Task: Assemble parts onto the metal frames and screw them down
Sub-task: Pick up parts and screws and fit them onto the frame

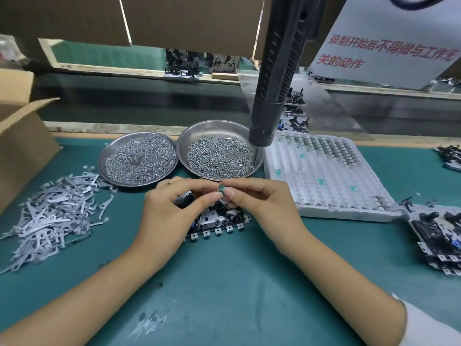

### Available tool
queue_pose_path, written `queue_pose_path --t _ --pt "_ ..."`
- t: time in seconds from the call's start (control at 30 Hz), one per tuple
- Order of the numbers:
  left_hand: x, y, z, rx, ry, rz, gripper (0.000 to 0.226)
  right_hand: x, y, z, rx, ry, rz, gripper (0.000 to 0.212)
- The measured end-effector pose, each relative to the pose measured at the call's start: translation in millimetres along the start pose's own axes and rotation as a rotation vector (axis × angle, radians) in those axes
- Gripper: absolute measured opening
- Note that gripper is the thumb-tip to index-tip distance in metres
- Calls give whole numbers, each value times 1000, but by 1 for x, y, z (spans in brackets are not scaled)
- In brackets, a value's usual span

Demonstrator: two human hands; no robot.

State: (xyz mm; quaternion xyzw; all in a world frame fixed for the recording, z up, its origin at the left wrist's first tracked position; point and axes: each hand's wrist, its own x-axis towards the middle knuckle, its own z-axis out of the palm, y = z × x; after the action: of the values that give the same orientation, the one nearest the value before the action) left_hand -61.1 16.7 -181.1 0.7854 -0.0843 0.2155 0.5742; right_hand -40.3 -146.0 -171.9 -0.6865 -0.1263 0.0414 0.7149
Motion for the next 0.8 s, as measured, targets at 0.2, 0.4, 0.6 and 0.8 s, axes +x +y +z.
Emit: queue_pose_path --t 0.2,0.4,0.6,0.8 --pt "-1 2 1 1 -10 11 16 -2 1 1 -69 2 -48 19" --pt "0 0 -2 31 22 78 36 -3 0 -2 -219 -50 -117 23" --pt "-1 1 -6 112 21 132 47 -1 0 -1 -260 -81 -202 20" --pt "-1 5 -12 213 -68 119 44 -3 6 -2 -460 -94 -345 23"
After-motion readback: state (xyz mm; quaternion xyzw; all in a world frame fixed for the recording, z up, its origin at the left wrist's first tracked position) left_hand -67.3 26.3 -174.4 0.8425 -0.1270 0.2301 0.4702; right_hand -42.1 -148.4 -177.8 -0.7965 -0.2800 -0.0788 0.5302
